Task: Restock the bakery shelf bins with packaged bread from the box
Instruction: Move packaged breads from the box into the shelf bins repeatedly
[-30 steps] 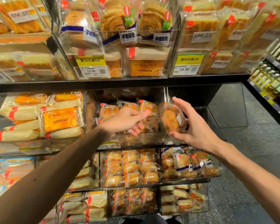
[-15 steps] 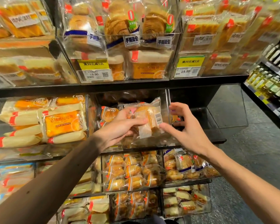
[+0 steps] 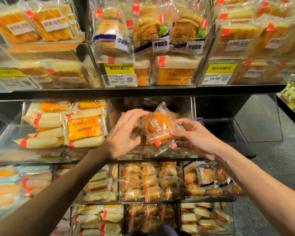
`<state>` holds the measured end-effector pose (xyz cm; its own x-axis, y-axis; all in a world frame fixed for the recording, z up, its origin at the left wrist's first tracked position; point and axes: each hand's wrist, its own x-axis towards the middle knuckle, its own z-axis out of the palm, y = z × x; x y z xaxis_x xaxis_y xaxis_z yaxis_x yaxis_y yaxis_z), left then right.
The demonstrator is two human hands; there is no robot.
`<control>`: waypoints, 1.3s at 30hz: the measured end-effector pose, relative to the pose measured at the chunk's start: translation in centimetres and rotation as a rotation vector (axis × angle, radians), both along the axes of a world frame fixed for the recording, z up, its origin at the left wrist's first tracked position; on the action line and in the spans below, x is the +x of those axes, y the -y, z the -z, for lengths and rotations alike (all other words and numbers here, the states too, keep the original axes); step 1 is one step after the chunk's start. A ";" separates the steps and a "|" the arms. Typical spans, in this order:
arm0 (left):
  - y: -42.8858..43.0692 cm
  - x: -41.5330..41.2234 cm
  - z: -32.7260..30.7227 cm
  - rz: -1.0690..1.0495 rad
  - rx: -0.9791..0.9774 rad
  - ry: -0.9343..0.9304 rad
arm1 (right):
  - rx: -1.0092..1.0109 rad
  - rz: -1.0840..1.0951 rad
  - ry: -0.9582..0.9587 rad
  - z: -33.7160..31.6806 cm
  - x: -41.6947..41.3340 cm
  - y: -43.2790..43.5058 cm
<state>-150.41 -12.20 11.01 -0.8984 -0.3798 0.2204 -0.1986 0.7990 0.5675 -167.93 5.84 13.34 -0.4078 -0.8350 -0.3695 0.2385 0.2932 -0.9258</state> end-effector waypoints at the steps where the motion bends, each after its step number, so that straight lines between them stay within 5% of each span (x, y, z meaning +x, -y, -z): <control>1: 0.2 0.0 -0.4 -0.059 0.153 0.022 | 0.012 -0.012 -0.052 -0.1 -0.2 0.3; 4: 0.9 -1.0 -1.0 -0.193 0.630 0.015 | 0.024 -0.039 -0.214 0.2 -0.9 1.5; 6: 1.6 -1.9 -1.0 -0.227 0.711 0.043 | 0.018 -0.061 -0.227 0.4 -1.4 2.6; 15: 2.8 -5.2 1.2 -0.306 0.331 0.350 | 0.206 0.135 -0.504 4.1 -2.6 7.0; 25: 3.3 -7.1 6.1 -0.278 0.218 0.782 | 0.424 0.007 -0.776 8.9 -1.5 8.3; 32: 3.2 -7.0 6.8 -0.338 0.182 0.734 | 0.492 -0.094 -0.735 8.9 -1.0 9.0; 39: 1.8 -4.8 4.0 -0.449 0.158 0.480 | 0.485 -0.235 -0.871 5.7 0.0 8.1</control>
<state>-155.16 -13.99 7.00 -0.6303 -0.7343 -0.2522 -0.7513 0.4948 0.4368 -167.90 -2.24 7.64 -0.5414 -0.7679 -0.3423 -0.5720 0.6348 -0.5195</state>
